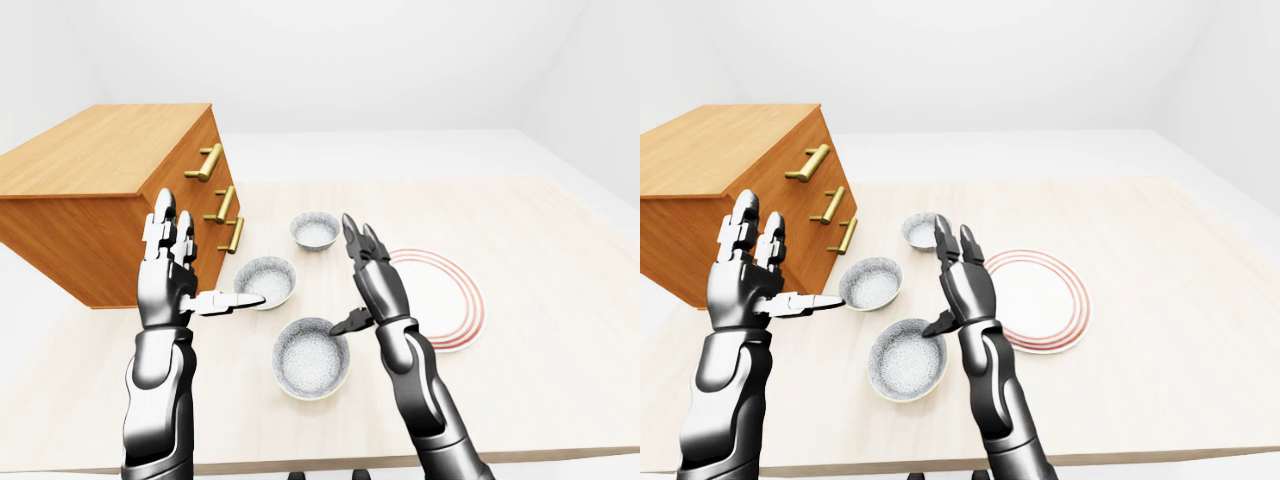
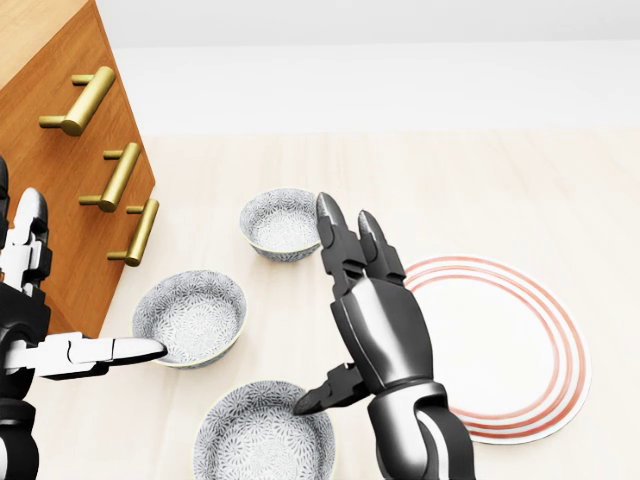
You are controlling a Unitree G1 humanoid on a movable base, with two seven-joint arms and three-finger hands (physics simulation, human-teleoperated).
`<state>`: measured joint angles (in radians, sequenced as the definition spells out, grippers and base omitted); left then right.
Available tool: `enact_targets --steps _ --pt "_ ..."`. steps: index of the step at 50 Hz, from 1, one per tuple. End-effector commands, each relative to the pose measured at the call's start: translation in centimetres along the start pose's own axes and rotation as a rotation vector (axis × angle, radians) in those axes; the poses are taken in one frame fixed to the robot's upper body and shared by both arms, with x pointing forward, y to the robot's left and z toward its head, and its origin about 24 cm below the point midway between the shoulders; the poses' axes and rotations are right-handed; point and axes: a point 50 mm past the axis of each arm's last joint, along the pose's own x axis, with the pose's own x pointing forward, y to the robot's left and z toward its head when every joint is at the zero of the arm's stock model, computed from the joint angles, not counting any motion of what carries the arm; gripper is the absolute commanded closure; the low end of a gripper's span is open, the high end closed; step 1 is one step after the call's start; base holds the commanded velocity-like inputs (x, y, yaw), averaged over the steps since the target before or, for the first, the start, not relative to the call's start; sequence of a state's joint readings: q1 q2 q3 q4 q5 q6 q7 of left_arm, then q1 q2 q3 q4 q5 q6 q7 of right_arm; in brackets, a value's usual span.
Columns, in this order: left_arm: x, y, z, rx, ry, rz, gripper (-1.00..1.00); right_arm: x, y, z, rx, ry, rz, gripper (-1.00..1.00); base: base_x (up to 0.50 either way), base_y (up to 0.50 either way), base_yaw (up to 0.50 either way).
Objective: Put the bowl at the front on the plate.
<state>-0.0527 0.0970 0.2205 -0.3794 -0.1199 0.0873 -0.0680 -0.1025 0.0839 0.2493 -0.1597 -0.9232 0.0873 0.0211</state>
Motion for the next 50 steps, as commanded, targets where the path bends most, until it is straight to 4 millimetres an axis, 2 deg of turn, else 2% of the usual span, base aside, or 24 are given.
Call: enact_targets --steps 1,21,50 --pt "0.0 0.0 -0.3 -0.002 0.011 0.001 -1.0 0.0 0.9 -0.6 0.007 0.026 0.03 -1.0 0.0 0.0 0.0" --pt "0.0 0.0 0.0 -0.004 -0.001 0.001 -1.0 0.6 2.1 -1.2 0.045 0.06 0.06 -1.0 0.0 0.0 0.0" --pt "0.0 0.1 0.4 -0.007 -0.016 0.003 -1.0 1.1 5.6 -4.4 0.054 0.208 0.108 -1.0 0.0 0.0 0.0"
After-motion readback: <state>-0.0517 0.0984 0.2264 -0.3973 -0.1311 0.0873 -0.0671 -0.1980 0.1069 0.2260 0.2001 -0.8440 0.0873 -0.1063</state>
